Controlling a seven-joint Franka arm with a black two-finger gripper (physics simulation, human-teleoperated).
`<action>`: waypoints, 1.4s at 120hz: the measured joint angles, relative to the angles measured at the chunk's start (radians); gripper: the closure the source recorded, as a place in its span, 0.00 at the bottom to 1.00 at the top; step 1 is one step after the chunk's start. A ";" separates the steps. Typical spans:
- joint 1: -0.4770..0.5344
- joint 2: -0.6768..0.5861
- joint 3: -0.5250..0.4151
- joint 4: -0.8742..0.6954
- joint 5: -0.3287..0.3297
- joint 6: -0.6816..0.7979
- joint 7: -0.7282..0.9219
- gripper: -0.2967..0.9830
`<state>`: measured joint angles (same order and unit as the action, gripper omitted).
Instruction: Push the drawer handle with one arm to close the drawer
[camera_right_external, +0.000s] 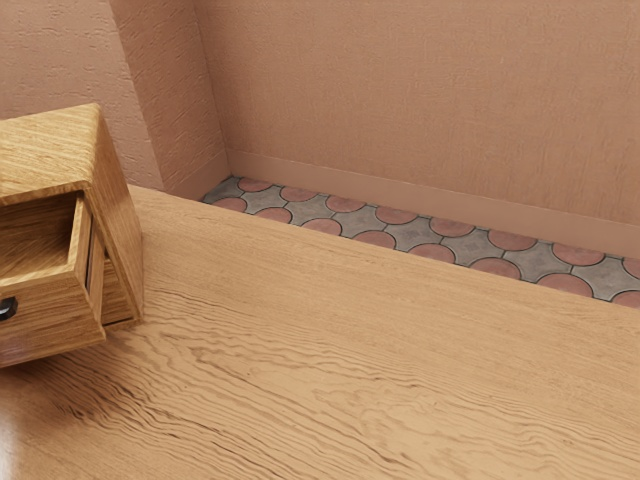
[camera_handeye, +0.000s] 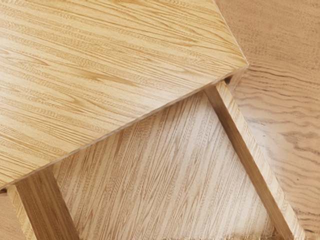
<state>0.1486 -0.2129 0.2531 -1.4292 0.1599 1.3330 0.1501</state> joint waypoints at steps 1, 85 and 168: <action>-0.004 0.003 -0.002 -0.001 -0.001 -0.002 0.001 0.23; 0.209 -0.346 -0.302 -0.577 -0.197 -0.029 -0.099 0.66; 0.338 -0.586 -0.265 -0.998 -0.169 -0.002 -0.483 0.84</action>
<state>0.4861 -0.7988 -0.0117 -2.4268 -0.0094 1.3311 -0.3325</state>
